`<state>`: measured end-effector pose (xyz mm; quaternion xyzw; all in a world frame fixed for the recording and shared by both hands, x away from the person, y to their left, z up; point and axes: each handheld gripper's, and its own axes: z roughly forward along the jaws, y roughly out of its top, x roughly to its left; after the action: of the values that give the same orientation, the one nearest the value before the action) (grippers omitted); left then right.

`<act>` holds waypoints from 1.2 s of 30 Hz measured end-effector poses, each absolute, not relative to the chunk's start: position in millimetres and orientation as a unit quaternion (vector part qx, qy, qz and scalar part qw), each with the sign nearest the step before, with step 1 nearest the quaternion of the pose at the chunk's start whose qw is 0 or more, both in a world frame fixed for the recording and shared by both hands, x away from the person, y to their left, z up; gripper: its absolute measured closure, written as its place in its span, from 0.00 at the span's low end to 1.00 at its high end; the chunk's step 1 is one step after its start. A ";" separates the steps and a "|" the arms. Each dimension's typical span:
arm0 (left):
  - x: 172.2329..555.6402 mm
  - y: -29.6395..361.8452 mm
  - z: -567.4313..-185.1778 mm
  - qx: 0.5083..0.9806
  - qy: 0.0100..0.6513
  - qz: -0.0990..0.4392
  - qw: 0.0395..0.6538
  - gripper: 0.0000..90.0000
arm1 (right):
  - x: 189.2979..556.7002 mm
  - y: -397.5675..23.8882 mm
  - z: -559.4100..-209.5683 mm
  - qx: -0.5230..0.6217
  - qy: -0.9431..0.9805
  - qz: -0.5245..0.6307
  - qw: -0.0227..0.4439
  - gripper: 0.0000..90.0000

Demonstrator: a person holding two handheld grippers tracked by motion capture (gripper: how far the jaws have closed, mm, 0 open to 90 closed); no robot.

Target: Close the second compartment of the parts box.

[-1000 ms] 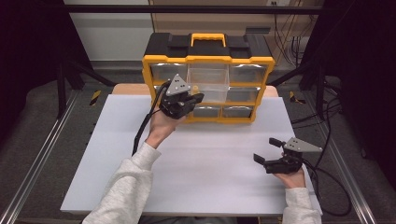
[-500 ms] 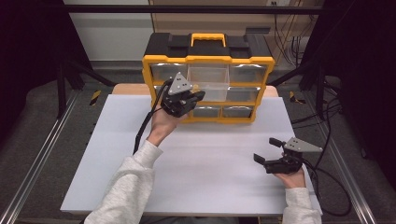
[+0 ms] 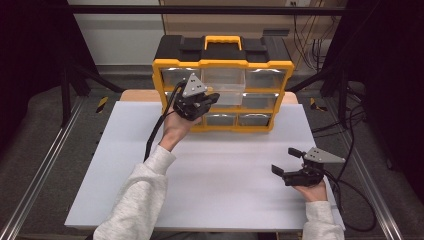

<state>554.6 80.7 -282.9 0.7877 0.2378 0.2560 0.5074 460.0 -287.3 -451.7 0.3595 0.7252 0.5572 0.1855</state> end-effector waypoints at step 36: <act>581.8 76.5 -279.8 0.791 0.247 0.280 0.485 1.00 | 460.0 -286.9 -451.9 0.360 0.725 0.557 0.185 0.00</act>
<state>581.8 76.5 -279.8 0.7909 0.2466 0.2802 0.4849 460.0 -286.9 -451.9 0.3595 0.7251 0.5574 0.1851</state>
